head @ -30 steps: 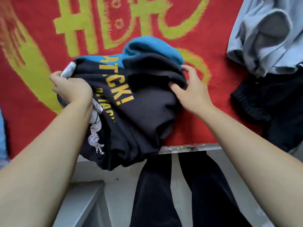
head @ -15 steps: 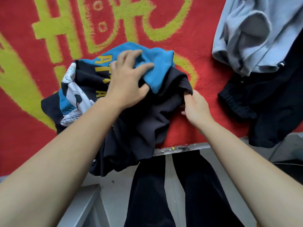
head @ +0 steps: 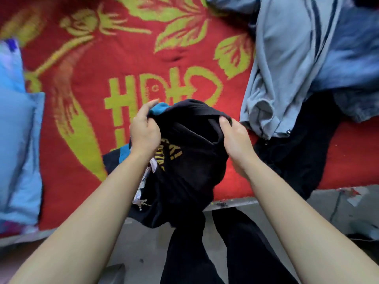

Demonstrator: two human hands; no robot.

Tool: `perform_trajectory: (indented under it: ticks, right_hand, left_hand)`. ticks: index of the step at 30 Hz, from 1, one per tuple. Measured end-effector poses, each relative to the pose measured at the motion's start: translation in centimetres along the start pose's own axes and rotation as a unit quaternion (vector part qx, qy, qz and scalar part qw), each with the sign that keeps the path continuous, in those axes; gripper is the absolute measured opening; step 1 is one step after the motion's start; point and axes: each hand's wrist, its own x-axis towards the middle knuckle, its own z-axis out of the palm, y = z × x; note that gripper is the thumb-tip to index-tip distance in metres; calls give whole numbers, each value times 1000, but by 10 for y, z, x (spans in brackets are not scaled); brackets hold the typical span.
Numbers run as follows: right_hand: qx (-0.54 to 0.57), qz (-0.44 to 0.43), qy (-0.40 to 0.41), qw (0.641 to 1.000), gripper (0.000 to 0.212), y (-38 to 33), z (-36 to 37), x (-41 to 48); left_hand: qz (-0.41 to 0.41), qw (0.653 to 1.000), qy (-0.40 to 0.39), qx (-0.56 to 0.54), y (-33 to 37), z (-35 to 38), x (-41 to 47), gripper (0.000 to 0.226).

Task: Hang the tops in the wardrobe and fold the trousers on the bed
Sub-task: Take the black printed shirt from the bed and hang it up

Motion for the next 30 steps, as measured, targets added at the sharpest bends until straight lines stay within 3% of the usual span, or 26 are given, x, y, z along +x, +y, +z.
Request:
perform_trajectory:
  ticks: [4, 9, 14, 17, 22, 27, 30]
  right_hand:
    - [21, -74, -34, 996, 28, -85, -2, -46]
    - [51, -178, -73, 980, 25, -179, -6, -108]
    - [-16, -282, -104, 954, 8, -234, -24, -157]
    - [-102, -313, -113, 937, 30, -250, -41, -175]
    - [-237, -380, -147, 882, 47, -269, -53, -195]
    - [-441, -468, -96, 760, 18, -254, -46, -216]
    - [-466, -475, -102, 740, 19, -232, -26, -234]
  left_hand:
    - [27, 999, -34, -32, 64, -64, -24, 71]
    - [75, 996, -28, 48, 131, -132, -67, 36]
    - [87, 983, 99, 124, 174, -188, -99, 40]
    - [43, 980, 170, 91, 189, -218, -115, 17]
    - [35, 968, 240, 72, 199, -251, -162, 13]
    - [37, 911, 373, 173, 193, -267, -231, 11]
    - [23, 880, 427, 208, 179, -269, -286, 15]
